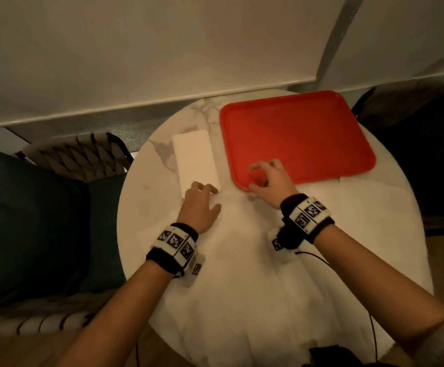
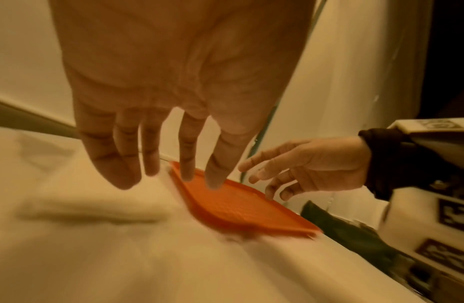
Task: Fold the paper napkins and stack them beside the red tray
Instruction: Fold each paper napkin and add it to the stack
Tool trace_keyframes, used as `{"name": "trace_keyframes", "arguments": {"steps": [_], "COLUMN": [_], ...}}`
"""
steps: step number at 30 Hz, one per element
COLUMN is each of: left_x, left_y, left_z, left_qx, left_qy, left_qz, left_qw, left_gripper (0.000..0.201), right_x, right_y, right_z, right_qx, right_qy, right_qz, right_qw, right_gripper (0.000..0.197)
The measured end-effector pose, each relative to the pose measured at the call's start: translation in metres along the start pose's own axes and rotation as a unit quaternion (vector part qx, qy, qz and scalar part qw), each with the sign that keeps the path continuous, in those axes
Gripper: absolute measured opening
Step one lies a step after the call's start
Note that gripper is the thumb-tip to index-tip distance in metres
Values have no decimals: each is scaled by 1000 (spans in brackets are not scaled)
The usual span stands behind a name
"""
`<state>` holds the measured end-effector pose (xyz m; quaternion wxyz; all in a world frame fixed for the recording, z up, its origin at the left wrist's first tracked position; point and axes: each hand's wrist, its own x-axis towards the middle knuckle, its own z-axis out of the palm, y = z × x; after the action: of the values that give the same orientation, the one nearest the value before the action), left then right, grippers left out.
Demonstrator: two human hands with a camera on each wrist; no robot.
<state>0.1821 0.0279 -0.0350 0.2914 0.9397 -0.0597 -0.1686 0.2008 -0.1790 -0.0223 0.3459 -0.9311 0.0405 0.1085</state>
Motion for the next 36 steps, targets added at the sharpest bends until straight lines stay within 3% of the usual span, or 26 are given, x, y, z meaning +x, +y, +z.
{"name": "trace_keyframes", "arguments": {"steps": [4, 7, 10, 15, 22, 26, 30, 36], "left_x": [-44, -62, -68, -72, -72, -72, -63, -39], "left_y": [35, 58, 76, 98, 106, 105, 112, 129], "left_z": [56, 99, 129, 152, 169, 172, 169, 167], "left_qx": [5, 10, 38, 175, 224, 172, 37, -143], "left_qy": [-77, -112, -101, -87, -99, -72, -7, -22], "left_qz": [67, 78, 66, 42, 25, 5, -8, -28], "left_qw": [995, 991, 992, 980, 969, 982, 999, 989], "left_gripper": [38, 51, 62, 75, 101, 105, 86, 64], "right_x": [-62, -101, -129, -159, -169, -171, -173, -176], "right_y": [60, 104, 136, 168, 185, 188, 191, 198], "right_z": [-21, -26, -28, -25, -17, -16, -15, -17], "right_qx": [-28, -46, -71, -133, -135, -126, -122, -68], "right_qy": [-14, -22, -20, -55, -29, -20, -24, -20], "right_qz": [55, 94, 114, 143, 114, 110, 104, 97], "right_qw": [998, 994, 991, 979, 984, 986, 987, 993], "right_gripper": [41, 42, 49, 74, 78, 78, 76, 64]}}
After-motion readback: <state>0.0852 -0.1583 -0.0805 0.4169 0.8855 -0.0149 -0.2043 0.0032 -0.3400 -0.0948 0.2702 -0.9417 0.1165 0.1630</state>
